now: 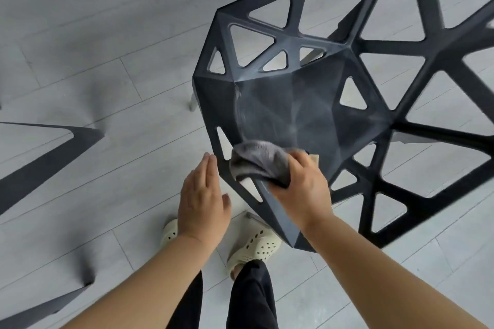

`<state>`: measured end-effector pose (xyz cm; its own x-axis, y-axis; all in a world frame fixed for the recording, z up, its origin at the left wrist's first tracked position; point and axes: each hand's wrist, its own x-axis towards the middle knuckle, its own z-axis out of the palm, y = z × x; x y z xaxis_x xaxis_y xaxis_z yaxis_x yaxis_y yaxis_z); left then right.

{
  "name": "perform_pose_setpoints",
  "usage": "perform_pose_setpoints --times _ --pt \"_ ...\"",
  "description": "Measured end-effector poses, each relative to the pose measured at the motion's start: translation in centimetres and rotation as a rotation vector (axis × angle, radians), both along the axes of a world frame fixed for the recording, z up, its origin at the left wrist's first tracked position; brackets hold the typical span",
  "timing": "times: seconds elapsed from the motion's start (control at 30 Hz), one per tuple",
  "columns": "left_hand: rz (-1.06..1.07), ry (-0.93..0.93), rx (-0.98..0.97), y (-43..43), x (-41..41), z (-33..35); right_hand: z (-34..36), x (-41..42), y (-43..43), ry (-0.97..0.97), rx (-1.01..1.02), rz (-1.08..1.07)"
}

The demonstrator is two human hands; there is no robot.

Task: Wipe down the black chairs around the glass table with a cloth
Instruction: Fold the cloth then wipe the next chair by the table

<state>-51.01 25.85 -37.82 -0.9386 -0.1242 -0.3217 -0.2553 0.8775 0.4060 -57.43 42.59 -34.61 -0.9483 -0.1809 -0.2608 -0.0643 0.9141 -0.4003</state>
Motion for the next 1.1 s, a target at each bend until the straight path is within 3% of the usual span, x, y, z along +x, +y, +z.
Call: perform_pose_setpoints --times 0.17,0.27,0.53,0.77,0.97,1.1 --pt "0.031 0.017 0.008 -2.6 -0.9 -0.7 0.1 5.4 2.4 0.189 0.196 0.284" --pt "0.104 0.005 0.04 -3.5 -1.7 -1.0 -1.7 5.8 1.7 0.15 0.26 0.389" --pt "0.299 -0.026 0.093 -4.7 -3.6 -1.6 -3.7 -2.6 -4.9 0.235 0.071 0.369" --pt "0.269 -0.034 0.079 -3.9 -5.0 -1.8 -4.3 -14.5 -13.1 0.242 0.185 0.265" --pt "0.28 -0.048 0.052 -3.7 -5.7 -0.7 -3.5 -14.5 -11.7 0.148 0.124 0.332" --pt "0.325 -0.037 0.046 -3.8 -5.2 -0.1 -2.7 -9.2 -7.3 0.086 0.047 0.375"
